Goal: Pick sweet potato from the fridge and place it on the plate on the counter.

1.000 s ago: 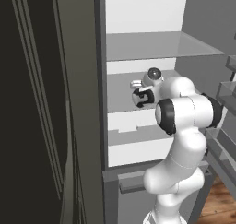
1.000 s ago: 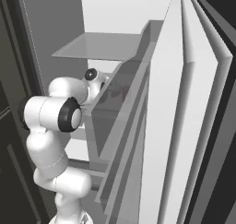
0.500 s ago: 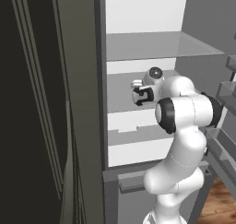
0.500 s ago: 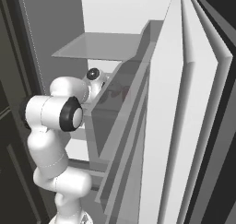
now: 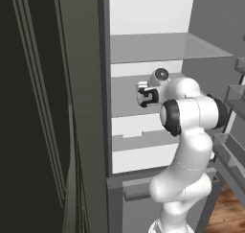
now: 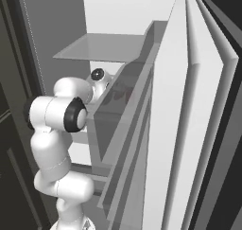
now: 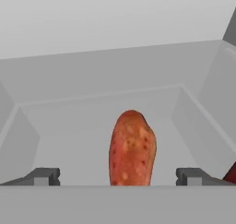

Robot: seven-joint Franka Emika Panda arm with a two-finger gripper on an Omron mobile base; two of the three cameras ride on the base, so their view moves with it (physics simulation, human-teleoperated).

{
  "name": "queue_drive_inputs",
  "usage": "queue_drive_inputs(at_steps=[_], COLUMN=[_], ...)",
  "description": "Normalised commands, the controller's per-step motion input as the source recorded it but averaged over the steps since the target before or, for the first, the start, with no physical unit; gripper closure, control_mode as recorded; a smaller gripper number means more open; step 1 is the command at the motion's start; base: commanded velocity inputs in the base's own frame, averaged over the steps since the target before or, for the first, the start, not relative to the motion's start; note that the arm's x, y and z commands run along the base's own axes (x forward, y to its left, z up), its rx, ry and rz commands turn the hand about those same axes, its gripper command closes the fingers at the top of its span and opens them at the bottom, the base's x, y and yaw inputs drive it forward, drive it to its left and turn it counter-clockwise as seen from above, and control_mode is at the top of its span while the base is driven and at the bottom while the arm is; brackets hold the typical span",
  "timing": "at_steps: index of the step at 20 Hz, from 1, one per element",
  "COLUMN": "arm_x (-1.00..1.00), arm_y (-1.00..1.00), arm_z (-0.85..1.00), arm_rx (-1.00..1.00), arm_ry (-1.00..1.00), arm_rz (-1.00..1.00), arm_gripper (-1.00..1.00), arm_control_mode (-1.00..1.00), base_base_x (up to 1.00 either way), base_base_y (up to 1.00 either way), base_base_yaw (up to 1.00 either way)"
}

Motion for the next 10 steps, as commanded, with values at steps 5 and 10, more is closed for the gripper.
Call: queue_drive_inputs(at_steps=[5,10], arm_x=[0.06,0.00], arm_y=[0.00,0.00], arm_z=[-0.04,-0.11], arm_rx=[0.00,0.00], arm_ry=[0.00,0.00], arm_rz=[0.00,0.00], arm_gripper=[-1.00,-1.00], arm_control_mode=[-1.00,-1.00], base_base_x=[0.00,0.00], base_base_y=[0.00,0.00], base_base_yaw=[0.00,0.00])
